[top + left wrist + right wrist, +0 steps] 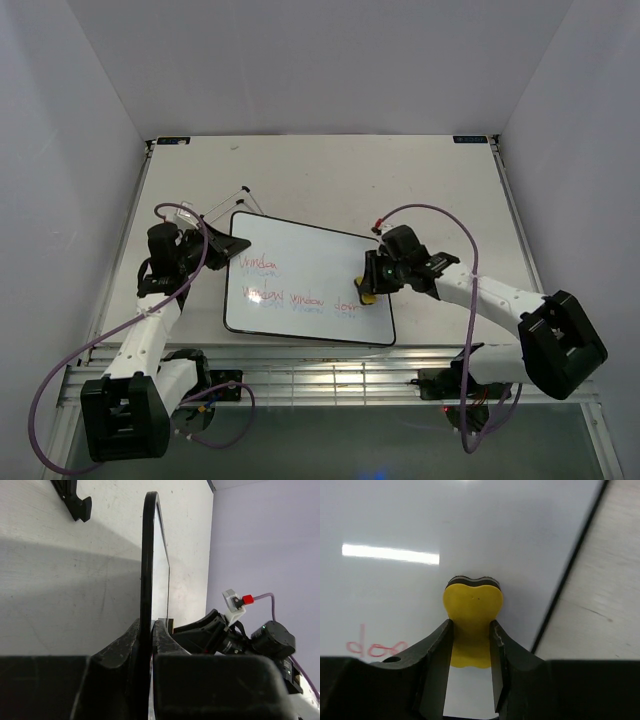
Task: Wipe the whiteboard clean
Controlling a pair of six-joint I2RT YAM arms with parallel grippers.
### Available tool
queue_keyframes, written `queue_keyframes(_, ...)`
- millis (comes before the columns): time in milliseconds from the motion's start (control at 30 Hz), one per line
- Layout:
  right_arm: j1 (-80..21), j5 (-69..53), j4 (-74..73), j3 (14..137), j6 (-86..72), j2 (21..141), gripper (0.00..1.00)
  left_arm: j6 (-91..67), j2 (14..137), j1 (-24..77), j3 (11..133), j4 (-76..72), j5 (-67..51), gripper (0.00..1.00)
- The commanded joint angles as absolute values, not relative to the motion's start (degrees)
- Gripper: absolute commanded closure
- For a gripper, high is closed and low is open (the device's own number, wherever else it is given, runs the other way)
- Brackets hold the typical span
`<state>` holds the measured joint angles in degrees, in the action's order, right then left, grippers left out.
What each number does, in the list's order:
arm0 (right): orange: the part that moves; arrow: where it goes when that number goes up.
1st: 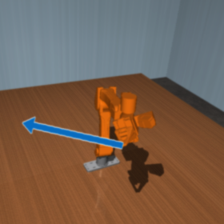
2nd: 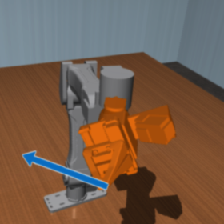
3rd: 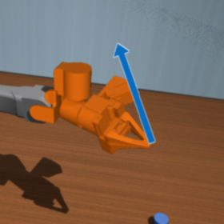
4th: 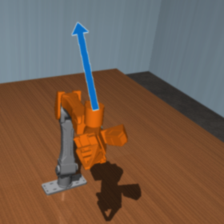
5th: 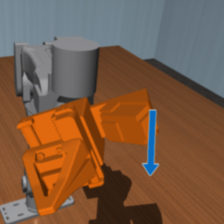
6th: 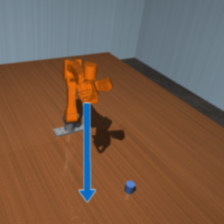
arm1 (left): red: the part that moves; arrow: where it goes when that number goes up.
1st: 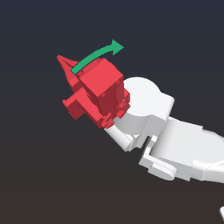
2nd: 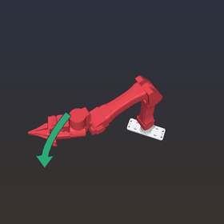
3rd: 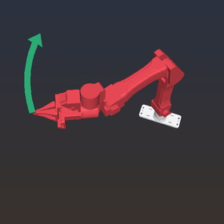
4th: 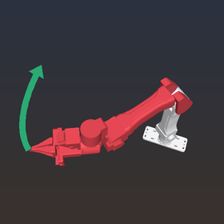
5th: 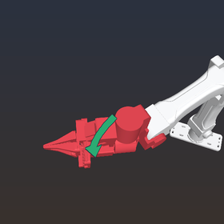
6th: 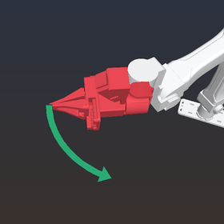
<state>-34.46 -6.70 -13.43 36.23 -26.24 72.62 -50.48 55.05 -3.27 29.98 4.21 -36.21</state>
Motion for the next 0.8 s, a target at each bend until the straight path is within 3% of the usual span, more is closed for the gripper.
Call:
queue_keyframes(0, -43.66, -9.76, -14.68, 43.4, -27.51, 76.18, 0.75, -49.83, 55.02, -2.99, 29.01, 4.66, -30.94, 1.0)
queue_keyframes(500, -64.68, -2.9, -26.71, 90.67, -22.51, 105.54, 0.75, -50.71, 54.4, -2.99, 29.35, 3.87, -32.78, 1.0)
queue_keyframes(767, -65.4, -0.62, -29.96, 96.15, -19.69, 108.72, 0.76, -50.36, 54.05, -2.99, 29.79, 3.34, -33.84, 1.0)
